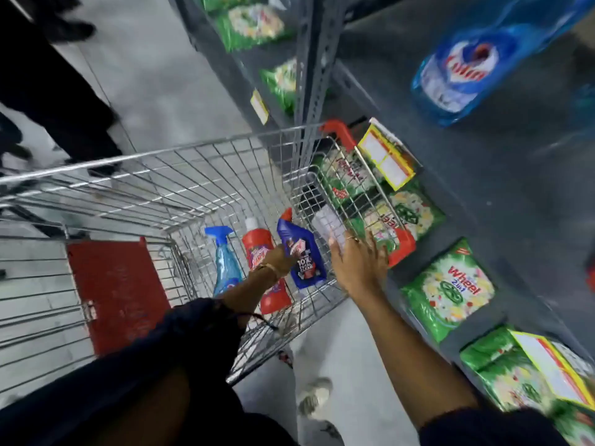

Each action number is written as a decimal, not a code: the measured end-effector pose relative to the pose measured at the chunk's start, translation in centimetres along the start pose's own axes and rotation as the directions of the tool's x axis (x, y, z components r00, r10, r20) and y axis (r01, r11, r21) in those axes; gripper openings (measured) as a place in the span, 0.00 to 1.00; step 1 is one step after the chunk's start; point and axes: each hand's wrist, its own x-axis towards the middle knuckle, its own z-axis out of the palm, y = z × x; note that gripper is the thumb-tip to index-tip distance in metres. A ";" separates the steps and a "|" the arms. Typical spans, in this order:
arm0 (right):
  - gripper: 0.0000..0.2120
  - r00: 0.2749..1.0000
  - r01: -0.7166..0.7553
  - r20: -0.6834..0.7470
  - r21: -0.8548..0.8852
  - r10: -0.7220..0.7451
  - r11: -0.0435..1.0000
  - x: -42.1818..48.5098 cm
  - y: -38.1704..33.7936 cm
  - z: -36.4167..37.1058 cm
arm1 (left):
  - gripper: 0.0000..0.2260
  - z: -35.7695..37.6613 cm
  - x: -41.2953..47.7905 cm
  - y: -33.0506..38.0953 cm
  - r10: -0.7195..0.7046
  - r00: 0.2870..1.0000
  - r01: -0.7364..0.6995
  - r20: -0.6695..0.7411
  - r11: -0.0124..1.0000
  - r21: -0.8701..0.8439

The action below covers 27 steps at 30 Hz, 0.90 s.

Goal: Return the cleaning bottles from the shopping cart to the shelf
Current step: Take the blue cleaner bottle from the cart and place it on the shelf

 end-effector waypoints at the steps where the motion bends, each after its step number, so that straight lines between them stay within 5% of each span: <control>1: 0.24 0.999 -0.015 -0.035 -0.036 0.014 0.999 0.2 0.0 0.1 | 0.22 0.7 0.7 0.7 -0.040 0.999 0.041 0.023 0.999 -0.030; 3: 0.23 0.996 -0.010 -0.088 -0.090 0.002 0.996 0.8 0.3 0.8 | 0.23 1.9 2.0 0.4 -0.148 0.988 0.152 0.042 0.977 -0.152; 7: 0.23 0.997 0.005 -0.076 -0.140 -0.016 0.990 1.0 0.9 1.3 | 0.08 4.2 2.3 -0.9 -0.240 0.962 0.271 0.127 0.874 -0.403; 10: 0.21 0.996 -0.005 -0.090 -0.147 -0.009 0.989 0.9 0.9 1.4 | 0.05 4.3 3.2 0.3 -0.278 0.960 0.214 -0.029 0.798 -0.564; 14: 0.18 0.990 0.033 -0.137 -0.039 -0.038 0.999 0.7 0.5 1.0 | 0.22 2.9 3.2 1.5 -0.256 0.966 0.219 -0.020 0.862 -0.457; 18: 0.17 0.991 0.097 -0.116 0.205 -0.074 0.974 0.2 0.8 -0.1 | 0.25 -0.1 0.1 3.0 -0.046 0.996 0.018 -0.072 0.937 -0.350; 20: 0.19 0.997 0.069 -0.057 0.440 -0.048 0.895 -0.6 1.0 -1.4 | 0.22 -2.0 -2.9 4.2 0.096 0.990 -0.126 -0.104 0.935 -0.333; 23: 0.22 0.993 -0.046 0.106 0.782 -0.059 0.622 -2.4 1.5 -4.1 | 0.17 -5.0 -8.6 6.6 0.244 0.961 -0.276 -0.130 0.857 -0.435; 27: 0.11 0.972 -0.096 0.145 0.962 -0.182 0.255 -8.0 3.4 -8.3 | 0.21 -7.6 -17.0 9.9 0.442 0.897 -0.408 -0.023 0.805 -0.432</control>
